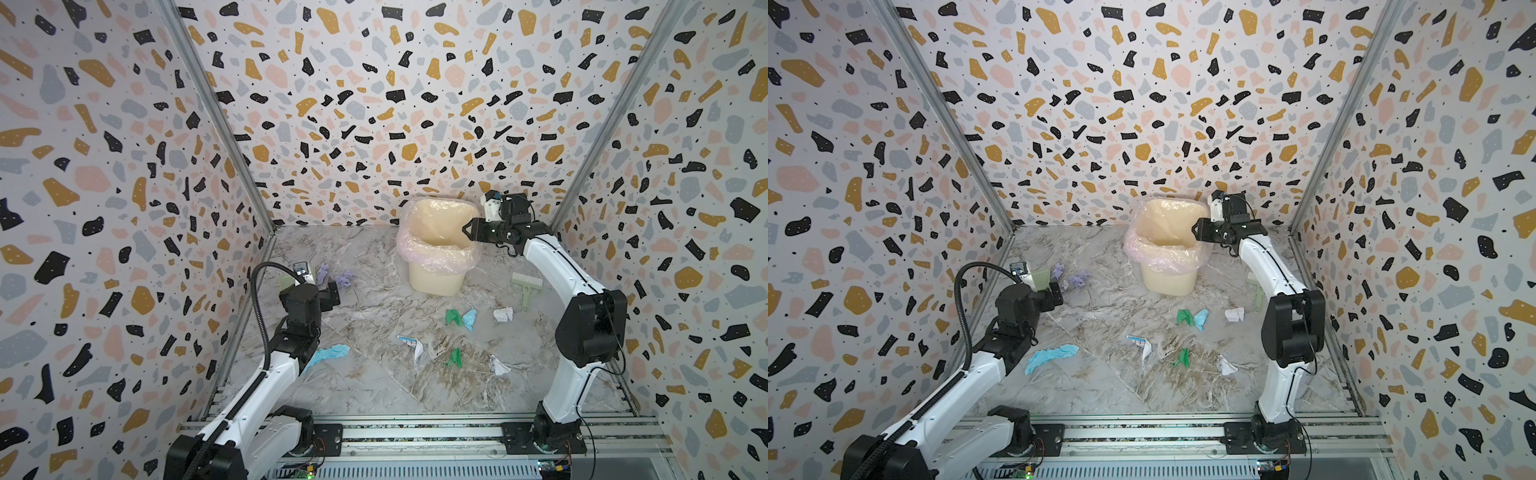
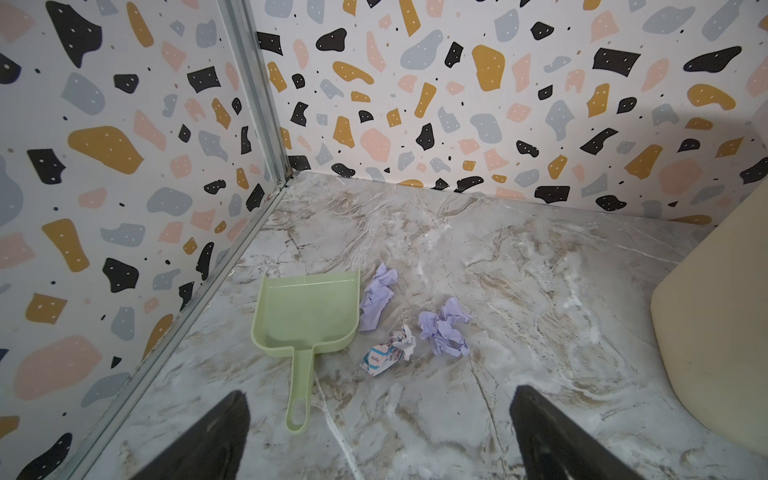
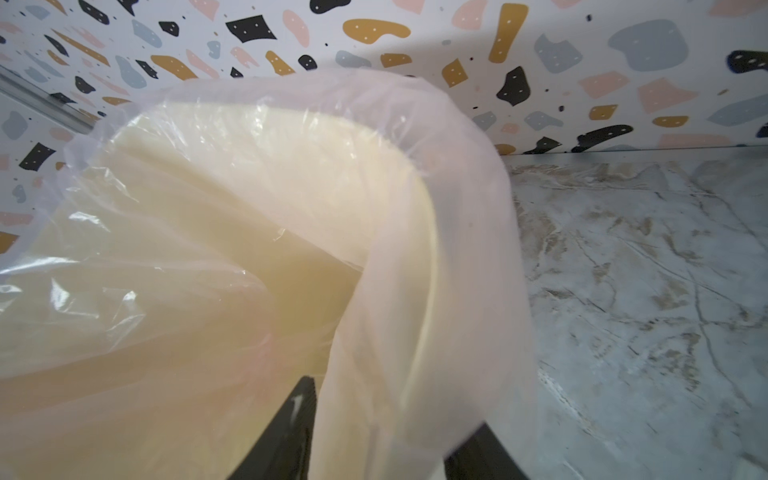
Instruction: Sweep away the paper scraps from the table
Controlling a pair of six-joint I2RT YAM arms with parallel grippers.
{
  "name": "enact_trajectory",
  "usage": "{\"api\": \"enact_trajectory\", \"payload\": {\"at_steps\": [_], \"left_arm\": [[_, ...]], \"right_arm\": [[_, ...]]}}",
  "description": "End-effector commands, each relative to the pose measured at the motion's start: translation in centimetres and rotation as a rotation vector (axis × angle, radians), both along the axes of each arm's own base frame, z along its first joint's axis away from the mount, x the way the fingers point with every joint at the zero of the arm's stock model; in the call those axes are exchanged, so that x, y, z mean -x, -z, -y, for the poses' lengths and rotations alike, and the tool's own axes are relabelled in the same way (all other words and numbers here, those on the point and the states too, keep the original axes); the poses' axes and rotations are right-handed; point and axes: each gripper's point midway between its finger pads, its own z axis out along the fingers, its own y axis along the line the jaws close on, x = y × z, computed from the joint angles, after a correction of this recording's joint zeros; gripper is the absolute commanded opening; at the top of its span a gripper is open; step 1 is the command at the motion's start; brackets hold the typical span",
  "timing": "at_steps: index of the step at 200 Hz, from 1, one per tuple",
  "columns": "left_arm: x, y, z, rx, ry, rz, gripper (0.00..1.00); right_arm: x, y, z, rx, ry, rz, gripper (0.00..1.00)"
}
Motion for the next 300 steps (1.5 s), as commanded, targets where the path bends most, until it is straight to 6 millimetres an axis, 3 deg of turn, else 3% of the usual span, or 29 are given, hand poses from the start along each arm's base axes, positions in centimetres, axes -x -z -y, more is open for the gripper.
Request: {"api": "enact_trajectory", "payload": {"at_steps": [1,61,127,168,196,262,300], "left_arm": [[0.3,0.0,-0.4,-0.024,-0.012,0.005,1.0],[0.1,0.1,-0.4,-0.028,-0.013,-0.001,0.99],[0.2,0.1,-0.5,-0.029,-0.019,-0.001,1.0],[0.4,0.1,-0.6,-0.03,-0.027,-0.002,1.0],[0.5,0.0,-0.7,-0.031,-0.03,0.001,1.0],[0.8,-0.5,-0.9,-0.021,-0.036,0.016,0.99],[1.0,-0.8,-0.8,-0.006,-0.034,0.025,0.99]], "right_arm": [[0.9,-0.1,-2.2,0.017,-0.075,-0.014,0.47],[2.0,0.4,-7.7,0.02,-0.216,-0.023,0.46],[3.2,0.8,-11.5,0.036,-0.31,-0.036,0.46],[2.9,0.5,-11.6,0.031,-0.304,-0.028,0.47],[2.3,-0.4,-11.4,0.036,-0.294,-0.01,0.58],[1.1,-7.2,-8.1,-0.051,-0.228,0.113,0.89],[2.2,-10.4,-6.1,-0.069,-0.203,0.158,0.94]]}}
